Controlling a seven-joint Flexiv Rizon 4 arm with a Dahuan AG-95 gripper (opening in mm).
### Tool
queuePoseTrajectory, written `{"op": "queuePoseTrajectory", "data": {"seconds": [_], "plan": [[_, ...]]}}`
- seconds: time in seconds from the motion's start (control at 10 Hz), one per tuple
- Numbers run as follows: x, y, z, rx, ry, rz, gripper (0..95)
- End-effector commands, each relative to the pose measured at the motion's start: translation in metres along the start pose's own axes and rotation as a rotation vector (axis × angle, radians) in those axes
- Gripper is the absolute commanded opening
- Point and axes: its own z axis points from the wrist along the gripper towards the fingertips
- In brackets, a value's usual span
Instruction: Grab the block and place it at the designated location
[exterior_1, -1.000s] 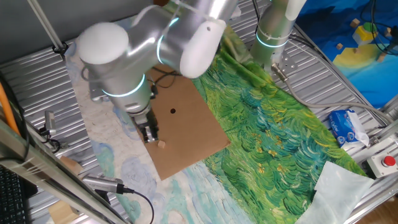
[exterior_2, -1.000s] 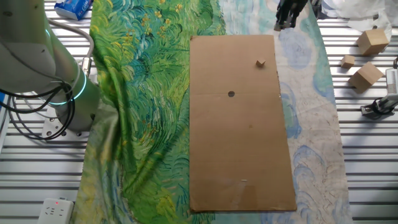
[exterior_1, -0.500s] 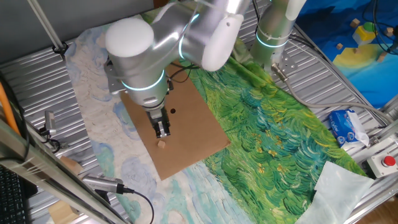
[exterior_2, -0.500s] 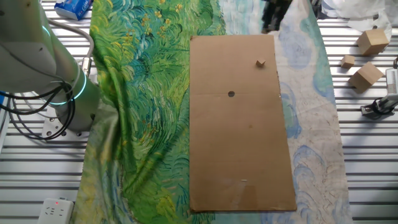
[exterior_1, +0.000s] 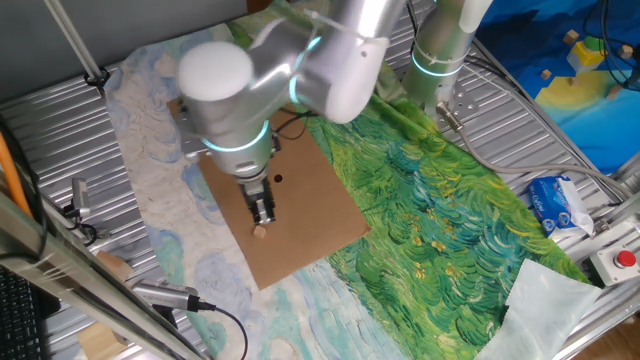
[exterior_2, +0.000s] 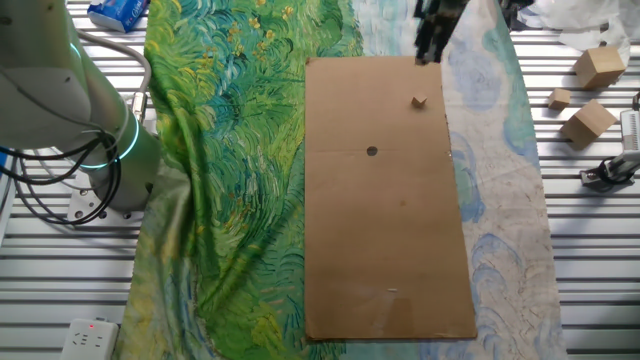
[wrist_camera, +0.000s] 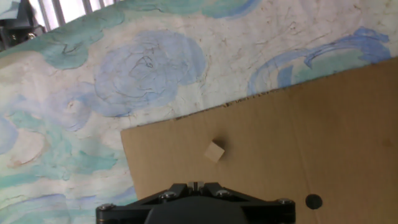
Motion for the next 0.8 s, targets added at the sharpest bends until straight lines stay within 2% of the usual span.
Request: {"op": "queuePoseTrajectory", "data": {"seconds": [0.1,0.5,0.8], "plan": [[-0.003,0.001,0.013,-0.004,-0.006,-0.004,0.0],[-0.003,-0.002,0.034,-0.006,-0.011,-0.009,0.0],[-0.003,-0.005,0.036,-0.004,-0.017,-0.013,0.0]]}}
